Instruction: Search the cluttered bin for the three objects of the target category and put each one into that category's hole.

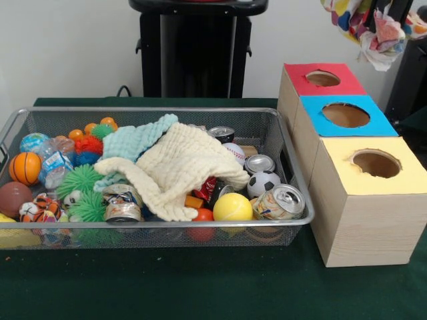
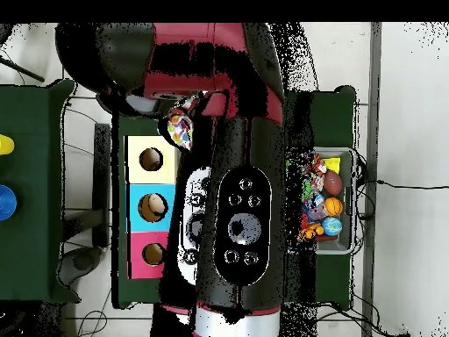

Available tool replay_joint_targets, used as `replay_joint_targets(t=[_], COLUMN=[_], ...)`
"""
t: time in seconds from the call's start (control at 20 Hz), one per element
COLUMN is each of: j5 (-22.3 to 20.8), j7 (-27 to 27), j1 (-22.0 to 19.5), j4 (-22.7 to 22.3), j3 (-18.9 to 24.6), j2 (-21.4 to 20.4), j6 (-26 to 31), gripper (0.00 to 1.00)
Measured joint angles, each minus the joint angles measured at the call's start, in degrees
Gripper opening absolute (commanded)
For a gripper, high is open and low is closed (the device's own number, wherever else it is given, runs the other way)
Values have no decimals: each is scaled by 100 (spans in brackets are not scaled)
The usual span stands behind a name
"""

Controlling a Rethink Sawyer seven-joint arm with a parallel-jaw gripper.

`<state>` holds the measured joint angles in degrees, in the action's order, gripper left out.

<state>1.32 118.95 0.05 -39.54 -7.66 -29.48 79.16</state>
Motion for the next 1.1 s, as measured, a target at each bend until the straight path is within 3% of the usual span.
replay_joint_targets(t=[1.1], j5=[-360], j7=[0], j1=[-124], j4=[-1624], j3=[342], j2=[-631], j6=[-1390], gripper=[0])
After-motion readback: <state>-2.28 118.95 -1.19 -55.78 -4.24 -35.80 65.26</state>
